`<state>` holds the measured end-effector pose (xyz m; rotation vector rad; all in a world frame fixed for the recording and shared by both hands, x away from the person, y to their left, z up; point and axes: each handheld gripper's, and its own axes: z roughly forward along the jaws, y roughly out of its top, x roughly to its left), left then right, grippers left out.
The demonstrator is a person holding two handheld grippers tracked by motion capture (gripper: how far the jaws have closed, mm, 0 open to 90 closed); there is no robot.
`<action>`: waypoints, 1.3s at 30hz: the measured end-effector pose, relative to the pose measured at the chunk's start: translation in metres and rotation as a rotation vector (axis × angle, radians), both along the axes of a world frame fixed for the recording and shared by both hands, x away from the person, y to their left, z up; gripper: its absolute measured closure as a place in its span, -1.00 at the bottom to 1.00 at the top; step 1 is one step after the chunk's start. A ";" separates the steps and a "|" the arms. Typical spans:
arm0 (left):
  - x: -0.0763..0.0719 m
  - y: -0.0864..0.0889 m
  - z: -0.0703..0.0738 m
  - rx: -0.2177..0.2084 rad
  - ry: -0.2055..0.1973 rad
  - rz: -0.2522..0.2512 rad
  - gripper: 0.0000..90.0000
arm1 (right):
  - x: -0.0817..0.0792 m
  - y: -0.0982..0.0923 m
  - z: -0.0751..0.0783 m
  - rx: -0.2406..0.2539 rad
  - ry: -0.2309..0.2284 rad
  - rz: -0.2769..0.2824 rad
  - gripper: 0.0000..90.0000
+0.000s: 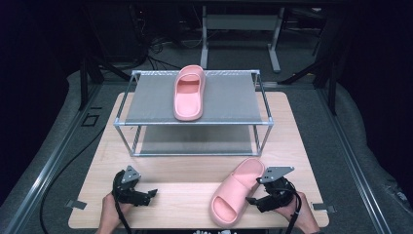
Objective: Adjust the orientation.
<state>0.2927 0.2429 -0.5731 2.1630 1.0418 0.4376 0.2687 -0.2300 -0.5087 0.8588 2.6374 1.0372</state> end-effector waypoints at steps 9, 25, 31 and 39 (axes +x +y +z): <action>0.000 0.000 0.000 -0.001 0.000 0.000 -1.00 | 0.003 0.015 0.001 0.014 -0.002 0.037 -0.15; 0.000 0.000 0.000 0.001 -0.001 0.004 -1.00 | 0.006 0.031 0.005 -0.010 0.000 0.055 0.25; 0.000 0.000 0.000 0.000 0.000 0.005 -1.00 | 0.006 0.032 0.005 -0.007 0.006 0.024 0.46; 0.000 0.000 0.000 0.001 0.000 0.006 -1.00 | 0.010 0.036 0.006 0.010 0.036 0.016 0.60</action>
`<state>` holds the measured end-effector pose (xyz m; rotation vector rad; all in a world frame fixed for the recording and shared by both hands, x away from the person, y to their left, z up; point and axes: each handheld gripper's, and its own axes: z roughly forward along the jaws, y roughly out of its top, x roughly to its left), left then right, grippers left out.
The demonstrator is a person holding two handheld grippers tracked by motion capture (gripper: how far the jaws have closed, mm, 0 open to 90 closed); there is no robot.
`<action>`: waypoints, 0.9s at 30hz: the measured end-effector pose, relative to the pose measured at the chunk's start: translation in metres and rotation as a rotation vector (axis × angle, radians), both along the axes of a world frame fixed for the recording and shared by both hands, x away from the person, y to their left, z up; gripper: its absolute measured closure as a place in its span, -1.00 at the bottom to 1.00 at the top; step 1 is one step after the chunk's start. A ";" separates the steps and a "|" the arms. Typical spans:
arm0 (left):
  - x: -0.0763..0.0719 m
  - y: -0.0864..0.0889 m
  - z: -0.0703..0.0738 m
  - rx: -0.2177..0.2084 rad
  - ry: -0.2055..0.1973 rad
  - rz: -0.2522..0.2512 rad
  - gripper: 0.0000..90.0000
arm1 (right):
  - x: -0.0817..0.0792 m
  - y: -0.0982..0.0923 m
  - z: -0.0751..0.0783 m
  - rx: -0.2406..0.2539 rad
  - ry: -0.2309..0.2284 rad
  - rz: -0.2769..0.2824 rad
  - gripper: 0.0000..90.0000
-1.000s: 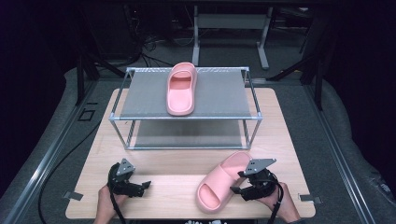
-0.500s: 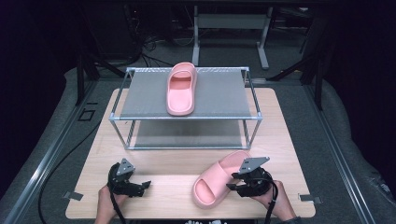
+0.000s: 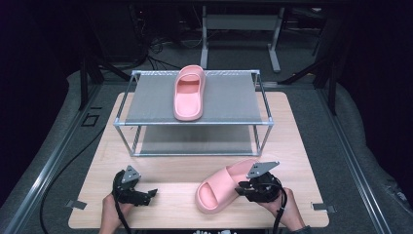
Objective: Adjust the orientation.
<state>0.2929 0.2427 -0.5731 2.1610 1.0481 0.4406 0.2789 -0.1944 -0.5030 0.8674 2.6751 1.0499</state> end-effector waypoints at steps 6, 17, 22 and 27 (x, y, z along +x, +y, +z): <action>0.000 0.000 0.000 -0.001 0.000 0.001 -1.00 | 0.004 0.014 0.000 0.013 0.023 -0.011 0.67; 0.000 0.000 0.000 0.001 0.000 0.001 -1.00 | 0.014 0.037 0.002 0.008 0.052 0.011 0.72; 0.000 0.000 0.000 0.000 0.000 0.001 -1.00 | 0.015 0.023 0.011 0.019 0.041 0.022 0.62; 0.000 0.000 0.000 0.001 0.000 0.003 -1.00 | 0.024 0.016 0.016 -0.033 -0.001 -0.021 0.55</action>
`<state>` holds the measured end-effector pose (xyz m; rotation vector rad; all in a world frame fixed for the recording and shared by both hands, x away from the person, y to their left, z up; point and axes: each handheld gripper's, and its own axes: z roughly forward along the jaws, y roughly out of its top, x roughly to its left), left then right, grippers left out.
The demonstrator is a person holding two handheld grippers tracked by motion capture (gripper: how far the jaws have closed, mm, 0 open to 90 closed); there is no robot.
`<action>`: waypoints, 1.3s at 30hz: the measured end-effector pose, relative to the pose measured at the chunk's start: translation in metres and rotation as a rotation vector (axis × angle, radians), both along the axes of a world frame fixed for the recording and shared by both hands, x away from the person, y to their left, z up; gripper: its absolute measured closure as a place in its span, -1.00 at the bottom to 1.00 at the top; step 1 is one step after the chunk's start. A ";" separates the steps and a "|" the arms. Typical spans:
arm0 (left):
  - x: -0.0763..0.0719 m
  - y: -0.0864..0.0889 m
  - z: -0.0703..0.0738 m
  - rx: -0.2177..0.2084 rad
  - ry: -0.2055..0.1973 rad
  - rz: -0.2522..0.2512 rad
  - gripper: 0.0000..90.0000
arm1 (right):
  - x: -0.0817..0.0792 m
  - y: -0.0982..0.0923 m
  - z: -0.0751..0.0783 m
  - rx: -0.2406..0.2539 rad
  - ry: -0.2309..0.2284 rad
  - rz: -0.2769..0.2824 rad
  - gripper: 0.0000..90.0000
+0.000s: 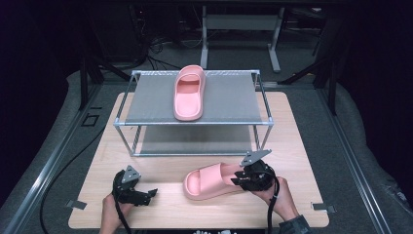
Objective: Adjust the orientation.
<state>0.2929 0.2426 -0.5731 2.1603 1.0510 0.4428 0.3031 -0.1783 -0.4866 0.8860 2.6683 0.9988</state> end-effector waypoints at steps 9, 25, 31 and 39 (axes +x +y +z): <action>0.000 0.000 0.000 0.000 0.000 0.000 -1.00 | 0.047 0.023 -0.015 -0.110 0.012 0.033 0.40; 0.000 0.000 0.000 0.000 -0.001 0.001 -1.00 | 0.077 0.046 -0.022 -0.125 0.059 0.115 0.43; 0.000 0.000 0.000 0.000 -0.001 0.001 -1.00 | 0.071 0.051 -0.021 -0.127 0.120 0.074 0.50; 0.000 0.000 0.000 -0.001 0.000 0.002 -1.00 | 0.068 0.057 -0.019 -0.135 0.171 0.005 0.50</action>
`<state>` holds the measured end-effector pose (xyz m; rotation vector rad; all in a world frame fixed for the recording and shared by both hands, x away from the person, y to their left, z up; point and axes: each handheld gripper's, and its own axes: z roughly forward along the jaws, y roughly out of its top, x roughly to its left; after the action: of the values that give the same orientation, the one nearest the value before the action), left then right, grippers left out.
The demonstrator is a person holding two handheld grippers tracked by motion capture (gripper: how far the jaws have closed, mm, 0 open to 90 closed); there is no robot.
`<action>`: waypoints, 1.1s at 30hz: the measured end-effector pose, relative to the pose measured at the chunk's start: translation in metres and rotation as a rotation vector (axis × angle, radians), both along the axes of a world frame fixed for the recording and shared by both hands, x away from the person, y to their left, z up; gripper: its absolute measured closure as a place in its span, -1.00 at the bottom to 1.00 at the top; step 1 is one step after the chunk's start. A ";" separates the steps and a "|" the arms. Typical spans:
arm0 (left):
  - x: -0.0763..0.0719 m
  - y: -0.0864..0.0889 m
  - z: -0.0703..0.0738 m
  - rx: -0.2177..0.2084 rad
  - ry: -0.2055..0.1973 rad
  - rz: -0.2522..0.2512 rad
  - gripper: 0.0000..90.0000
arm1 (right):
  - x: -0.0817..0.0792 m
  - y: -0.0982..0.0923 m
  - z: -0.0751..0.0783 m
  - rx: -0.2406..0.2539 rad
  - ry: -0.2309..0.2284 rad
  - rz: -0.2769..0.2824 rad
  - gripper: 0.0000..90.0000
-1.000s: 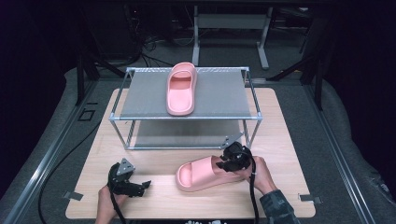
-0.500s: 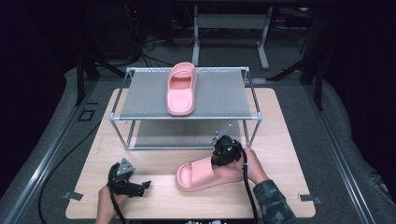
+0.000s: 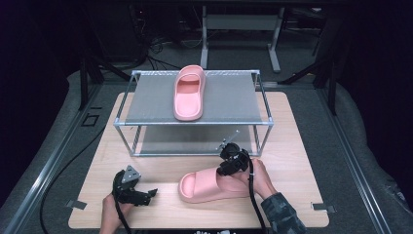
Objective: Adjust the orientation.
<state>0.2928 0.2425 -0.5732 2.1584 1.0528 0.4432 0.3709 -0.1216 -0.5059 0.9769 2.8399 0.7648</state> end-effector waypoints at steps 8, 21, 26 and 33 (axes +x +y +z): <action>0.000 0.000 0.000 0.000 0.000 0.004 -1.00 | 0.002 0.003 0.001 0.026 -0.040 0.155 0.29; 0.000 0.000 0.000 -0.001 0.000 0.006 -1.00 | 0.015 0.016 -0.004 -0.055 -0.052 0.380 0.48; 0.000 0.000 0.000 0.000 0.000 0.006 -1.00 | 0.018 0.015 -0.007 -0.055 -0.049 0.392 0.59; 0.000 0.000 0.000 0.000 0.000 0.006 -1.00 | 0.019 0.015 -0.007 -0.067 -0.094 0.415 0.78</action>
<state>0.2926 0.2425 -0.5732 2.1557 1.0593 0.4453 0.3899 -0.1068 -0.5134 0.3310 2.9949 0.7102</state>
